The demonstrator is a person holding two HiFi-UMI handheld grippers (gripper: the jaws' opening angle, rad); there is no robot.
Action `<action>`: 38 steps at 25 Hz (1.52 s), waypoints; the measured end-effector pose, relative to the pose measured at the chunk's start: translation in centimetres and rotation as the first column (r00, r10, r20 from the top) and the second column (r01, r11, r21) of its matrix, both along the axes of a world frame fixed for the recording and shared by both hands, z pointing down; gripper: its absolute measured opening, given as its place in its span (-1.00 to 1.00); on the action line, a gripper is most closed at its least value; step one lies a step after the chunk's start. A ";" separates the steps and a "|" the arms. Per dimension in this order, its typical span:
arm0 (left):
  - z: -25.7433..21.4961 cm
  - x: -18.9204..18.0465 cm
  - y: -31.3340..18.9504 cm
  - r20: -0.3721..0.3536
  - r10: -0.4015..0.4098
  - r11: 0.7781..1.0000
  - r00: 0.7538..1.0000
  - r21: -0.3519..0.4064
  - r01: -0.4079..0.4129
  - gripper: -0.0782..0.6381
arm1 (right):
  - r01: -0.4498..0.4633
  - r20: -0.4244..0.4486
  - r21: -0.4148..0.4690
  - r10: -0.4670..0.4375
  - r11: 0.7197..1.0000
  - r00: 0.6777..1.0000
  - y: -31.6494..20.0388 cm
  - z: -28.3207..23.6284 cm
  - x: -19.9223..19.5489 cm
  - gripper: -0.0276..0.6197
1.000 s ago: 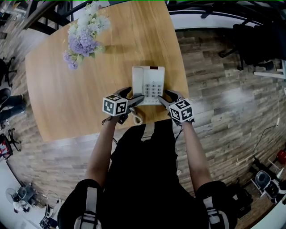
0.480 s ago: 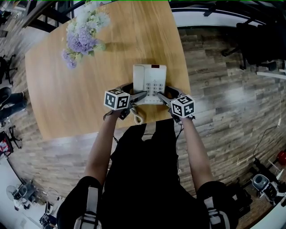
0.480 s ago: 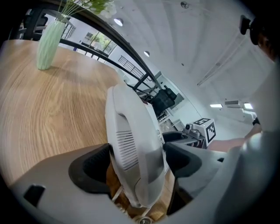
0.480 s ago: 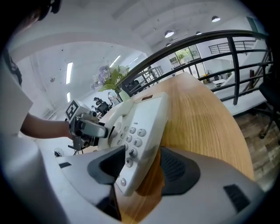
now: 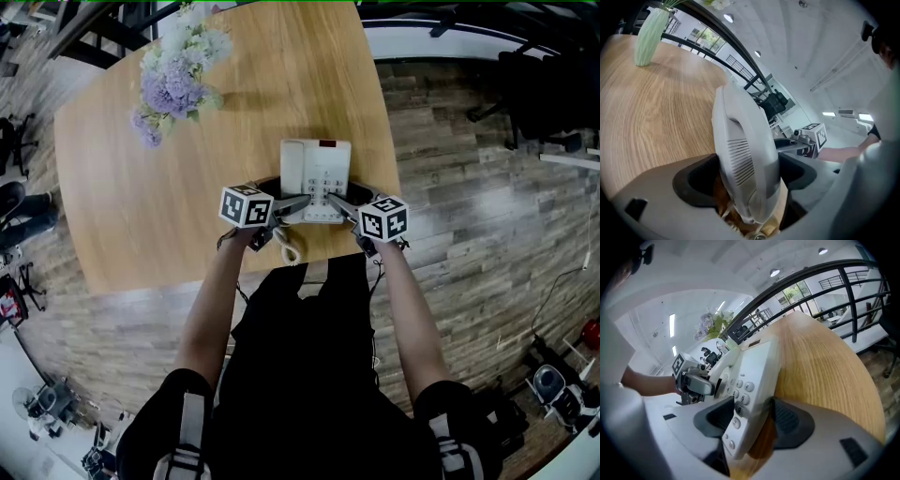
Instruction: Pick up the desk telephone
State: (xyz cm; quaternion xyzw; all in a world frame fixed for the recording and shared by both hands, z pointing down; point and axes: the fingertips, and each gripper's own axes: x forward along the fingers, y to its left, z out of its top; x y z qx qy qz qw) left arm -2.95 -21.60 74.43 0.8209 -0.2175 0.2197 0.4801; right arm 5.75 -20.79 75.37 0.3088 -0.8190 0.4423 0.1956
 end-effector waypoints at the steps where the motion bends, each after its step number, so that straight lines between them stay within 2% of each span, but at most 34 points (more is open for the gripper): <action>1: 0.0 0.0 0.0 -0.001 0.002 1.000 1.000 -0.002 -0.002 0.30 | 0.001 0.001 -0.005 -0.001 1.000 1.000 0.0 0.0 0.0 -0.15; 9: -0.1 0.1 -0.3 -0.032 -0.020 1.000 0.999 -0.001 0.020 0.30 | -0.002 0.012 -0.044 0.002 0.999 1.000 -0.1 0.3 0.0 -0.15; 15: 0.0 0.1 -0.3 -0.022 -0.032 0.999 0.999 -0.008 0.032 0.30 | -0.004 0.003 -0.028 0.005 1.000 1.000 -0.1 0.2 0.0 -0.15; 20: 0.1 -0.1 -0.2 -0.023 -0.045 0.999 0.999 -0.020 0.044 0.30 | -0.006 0.015 -0.049 0.006 0.999 1.000 -0.1 0.4 0.1 -0.15; 38: -0.2 -0.8 0.2 0.001 -0.068 0.998 0.998 -0.009 0.068 0.30 | -0.140 0.034 -0.051 0.142 0.989 0.989 0.9 0.2 -0.2 -0.21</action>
